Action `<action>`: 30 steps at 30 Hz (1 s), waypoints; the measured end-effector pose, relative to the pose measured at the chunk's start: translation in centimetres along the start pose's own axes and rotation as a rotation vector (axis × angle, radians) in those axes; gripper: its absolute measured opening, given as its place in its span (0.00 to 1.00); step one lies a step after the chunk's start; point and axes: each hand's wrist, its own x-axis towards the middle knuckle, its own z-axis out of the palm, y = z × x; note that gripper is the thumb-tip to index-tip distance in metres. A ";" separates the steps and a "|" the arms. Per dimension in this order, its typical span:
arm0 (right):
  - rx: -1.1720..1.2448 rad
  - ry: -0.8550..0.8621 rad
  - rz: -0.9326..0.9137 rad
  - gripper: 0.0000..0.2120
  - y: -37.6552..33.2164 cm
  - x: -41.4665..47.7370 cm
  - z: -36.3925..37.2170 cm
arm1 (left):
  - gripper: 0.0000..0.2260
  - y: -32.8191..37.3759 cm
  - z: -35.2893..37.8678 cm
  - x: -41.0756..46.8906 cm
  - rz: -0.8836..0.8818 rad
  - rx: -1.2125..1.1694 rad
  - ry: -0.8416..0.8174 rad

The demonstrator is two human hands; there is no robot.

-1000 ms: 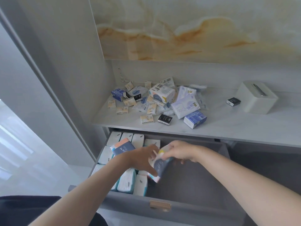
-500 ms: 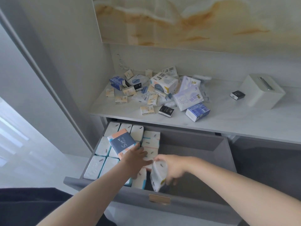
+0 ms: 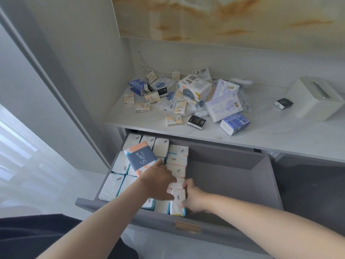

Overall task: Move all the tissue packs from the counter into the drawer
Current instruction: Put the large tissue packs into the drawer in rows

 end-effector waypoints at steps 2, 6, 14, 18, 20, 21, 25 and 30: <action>0.046 0.071 -0.002 0.23 0.4 0.3 1.3 | 0.34 0.7 0.7 0.1 -0.006 0.083 -0.010; 0.052 0.177 -0.035 0.35 0.5 0.8 1.5 | 0.33 1.6 1.5 0.4 -0.029 0.128 -0.014; -0.546 0.247 -0.045 0.60 -0.4 1.4 -0.2 | 0.16 0.3 0.5 0.2 0.022 -0.043 0.177; -0.665 0.220 -0.043 0.58 -1.3 1.5 -0.7 | 0.18 -2.2 -0.9 -0.6 -0.144 -0.249 0.483; -0.696 0.194 -0.051 0.57 -2.2 1.3 -1.5 | 0.24 -4.1 -1.1 -1.8 -0.312 -0.268 0.411; -0.679 0.176 -0.061 0.56 -2.6 1.4 -1.9 | 0.31 -5.0 -1.0 -2.4 -0.401 -0.268 0.315; -0.503 0.071 -0.148 0.42 -3.6 1.3 -4.0 | 0.47 -7.5 -0.3 -4.1 -0.593 -0.428 0.084; -0.067 0.129 -0.246 0.26 -5.0 0.5 -5.4 | 0.51 -6.3 -1.9 -3.4 -0.589 -0.559 0.248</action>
